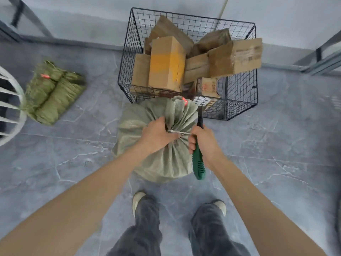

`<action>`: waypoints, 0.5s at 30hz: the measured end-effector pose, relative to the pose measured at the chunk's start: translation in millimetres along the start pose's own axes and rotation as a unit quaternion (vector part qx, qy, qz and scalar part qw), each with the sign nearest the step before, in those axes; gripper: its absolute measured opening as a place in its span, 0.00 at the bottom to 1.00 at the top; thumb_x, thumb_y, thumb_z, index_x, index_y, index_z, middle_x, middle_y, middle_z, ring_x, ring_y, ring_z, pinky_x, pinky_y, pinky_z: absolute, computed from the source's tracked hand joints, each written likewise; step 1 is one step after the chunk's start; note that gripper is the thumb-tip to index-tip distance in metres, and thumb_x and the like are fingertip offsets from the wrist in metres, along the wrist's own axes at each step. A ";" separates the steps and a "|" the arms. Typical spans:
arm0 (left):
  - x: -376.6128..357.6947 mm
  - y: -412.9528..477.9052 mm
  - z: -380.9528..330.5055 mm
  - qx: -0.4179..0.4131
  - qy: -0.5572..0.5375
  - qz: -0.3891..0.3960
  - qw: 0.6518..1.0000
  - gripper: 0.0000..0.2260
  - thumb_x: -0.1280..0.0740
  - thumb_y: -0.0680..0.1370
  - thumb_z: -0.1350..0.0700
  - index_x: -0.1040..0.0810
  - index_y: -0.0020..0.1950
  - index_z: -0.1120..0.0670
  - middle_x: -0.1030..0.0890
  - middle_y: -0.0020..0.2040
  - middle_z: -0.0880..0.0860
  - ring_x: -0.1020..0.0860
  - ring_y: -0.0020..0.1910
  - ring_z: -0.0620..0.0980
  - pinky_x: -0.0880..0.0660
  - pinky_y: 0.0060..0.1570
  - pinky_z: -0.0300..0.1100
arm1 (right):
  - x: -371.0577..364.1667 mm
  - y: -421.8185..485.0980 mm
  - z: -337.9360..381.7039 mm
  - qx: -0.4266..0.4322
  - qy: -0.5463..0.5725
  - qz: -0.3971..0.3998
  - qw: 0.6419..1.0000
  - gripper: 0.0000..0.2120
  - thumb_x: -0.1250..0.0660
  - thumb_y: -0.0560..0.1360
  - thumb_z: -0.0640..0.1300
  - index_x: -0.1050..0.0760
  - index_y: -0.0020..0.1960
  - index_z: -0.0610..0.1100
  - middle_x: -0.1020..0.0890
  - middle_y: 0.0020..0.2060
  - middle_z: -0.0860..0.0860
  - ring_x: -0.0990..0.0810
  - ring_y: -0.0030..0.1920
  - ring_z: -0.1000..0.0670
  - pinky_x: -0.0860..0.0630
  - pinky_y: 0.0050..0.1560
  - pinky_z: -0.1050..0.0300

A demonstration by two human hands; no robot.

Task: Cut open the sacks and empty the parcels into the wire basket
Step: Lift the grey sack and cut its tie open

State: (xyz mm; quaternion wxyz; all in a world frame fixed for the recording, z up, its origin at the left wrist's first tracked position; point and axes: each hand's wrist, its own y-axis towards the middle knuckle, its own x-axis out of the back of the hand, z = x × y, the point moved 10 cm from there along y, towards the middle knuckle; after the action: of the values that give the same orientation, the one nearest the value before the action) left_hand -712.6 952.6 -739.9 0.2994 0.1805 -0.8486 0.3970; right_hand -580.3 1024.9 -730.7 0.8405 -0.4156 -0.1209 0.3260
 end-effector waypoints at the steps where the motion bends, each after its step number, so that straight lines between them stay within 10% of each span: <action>1: -2.7 9.9 4.0 0.004 -0.007 -0.006 1.000 0.26 0.31 0.69 0.38 0.26 0.58 0.54 0.21 0.51 0.49 0.23 0.51 0.51 0.25 0.53 0.50 | -0.4 6.6 -1.6 0.004 -0.003 0.019 1.000 0.07 0.43 0.74 0.36 0.39 0.40 0.45 0.34 0.23 0.52 0.38 0.23 0.52 0.37 0.25 0.58; 7: -8.8 47.1 -6.5 -0.017 -0.090 0.044 0.995 0.18 0.31 0.68 0.37 0.20 0.47 0.49 0.18 0.44 0.49 0.19 0.45 0.49 0.22 0.49 0.45 | -13.5 34.8 5.7 0.076 0.018 0.165 0.983 0.17 0.39 0.56 0.37 0.38 0.44 0.44 0.32 0.29 0.48 0.34 0.24 0.50 0.35 0.28 0.57; 15: 26.2 56.5 -45.0 -0.144 0.052 -0.156 0.976 0.16 0.41 0.78 0.47 0.30 0.34 0.55 0.27 0.33 0.51 0.28 0.37 0.55 0.35 0.42 0.46 | -25.0 53.5 36.4 0.209 0.071 0.275 0.936 0.12 0.42 0.64 0.32 0.36 0.46 0.41 0.27 0.37 0.45 0.28 0.29 0.47 0.29 0.28 0.55</action>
State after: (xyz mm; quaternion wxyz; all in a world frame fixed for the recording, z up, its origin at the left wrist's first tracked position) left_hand -746.7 1021.0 -732.0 0.4236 0.2447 -0.8417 0.2283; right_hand -640.6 1054.9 -747.8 0.7920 -0.2699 0.1287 0.5324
